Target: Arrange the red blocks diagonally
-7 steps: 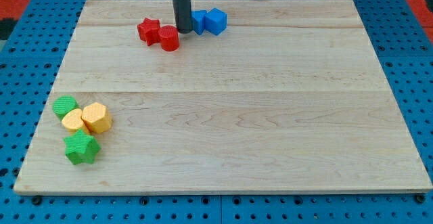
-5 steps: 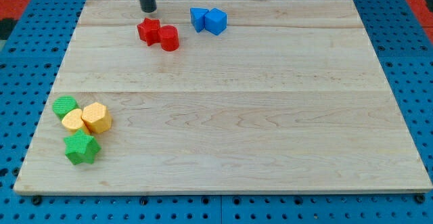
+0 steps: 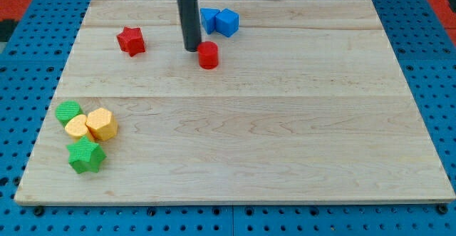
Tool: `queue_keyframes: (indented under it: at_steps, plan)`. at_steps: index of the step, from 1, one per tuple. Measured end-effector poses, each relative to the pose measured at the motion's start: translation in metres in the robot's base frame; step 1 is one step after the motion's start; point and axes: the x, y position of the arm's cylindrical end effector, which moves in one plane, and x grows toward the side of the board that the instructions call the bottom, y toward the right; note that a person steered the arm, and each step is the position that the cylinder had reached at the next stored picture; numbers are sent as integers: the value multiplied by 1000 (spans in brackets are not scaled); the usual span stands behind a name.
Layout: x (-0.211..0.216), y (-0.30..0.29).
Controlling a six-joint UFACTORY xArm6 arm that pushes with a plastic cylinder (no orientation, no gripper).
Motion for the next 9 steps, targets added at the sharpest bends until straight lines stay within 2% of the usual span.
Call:
queue_keyframes:
  at_steps: [1, 2, 4, 5, 6, 7, 8, 9]
  plan:
    - [36, 35]
    - [23, 17]
    - [45, -144]
    - [-24, -114]
    - [-17, -63]
    - [-81, -125]
    - [-133, -154]
    - [-107, -67]
